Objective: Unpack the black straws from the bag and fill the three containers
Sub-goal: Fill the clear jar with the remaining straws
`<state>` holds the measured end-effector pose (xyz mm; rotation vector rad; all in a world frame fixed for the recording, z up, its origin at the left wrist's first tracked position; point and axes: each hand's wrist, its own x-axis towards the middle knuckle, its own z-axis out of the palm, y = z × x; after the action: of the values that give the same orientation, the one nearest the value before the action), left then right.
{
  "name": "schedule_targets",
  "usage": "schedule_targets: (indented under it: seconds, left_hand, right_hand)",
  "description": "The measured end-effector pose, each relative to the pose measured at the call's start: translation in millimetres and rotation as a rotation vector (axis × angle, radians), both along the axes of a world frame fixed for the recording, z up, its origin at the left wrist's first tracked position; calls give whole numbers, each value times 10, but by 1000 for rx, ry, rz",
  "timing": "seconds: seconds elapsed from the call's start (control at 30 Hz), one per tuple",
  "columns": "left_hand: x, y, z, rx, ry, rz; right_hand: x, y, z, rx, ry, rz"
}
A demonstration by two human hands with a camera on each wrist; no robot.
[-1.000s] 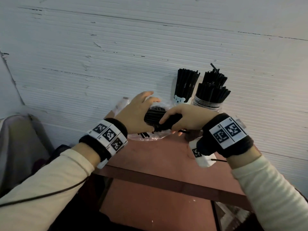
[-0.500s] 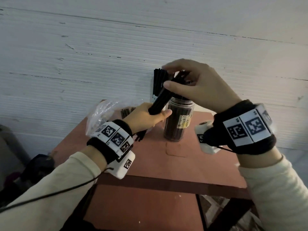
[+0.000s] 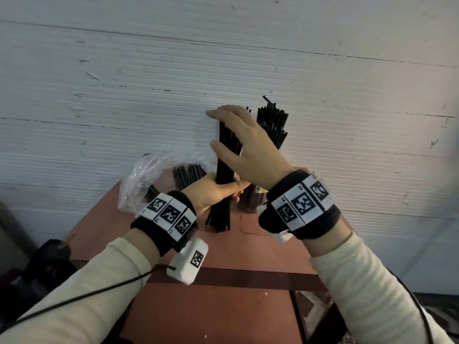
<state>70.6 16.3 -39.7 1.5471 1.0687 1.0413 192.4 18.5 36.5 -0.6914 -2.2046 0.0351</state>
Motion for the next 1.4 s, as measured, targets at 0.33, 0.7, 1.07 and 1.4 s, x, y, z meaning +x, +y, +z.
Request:
schedule_targets:
  seconds: [0.33, 0.7, 1.07, 1.4]
  left_hand:
    - [-46, 0, -10, -61, 197, 14]
    - [65, -101, 248, 236, 272, -197]
    - [272, 189, 203, 341, -60, 280]
    - [351, 580, 319, 180, 158, 71]
  right_hand:
    - [21, 23, -81, -54, -41, -35]
    - [272, 16, -90, -494, -62, 50]
    - [695, 190, 611, -292, 464, -15]
    - [928, 689, 874, -398, 504, -148]
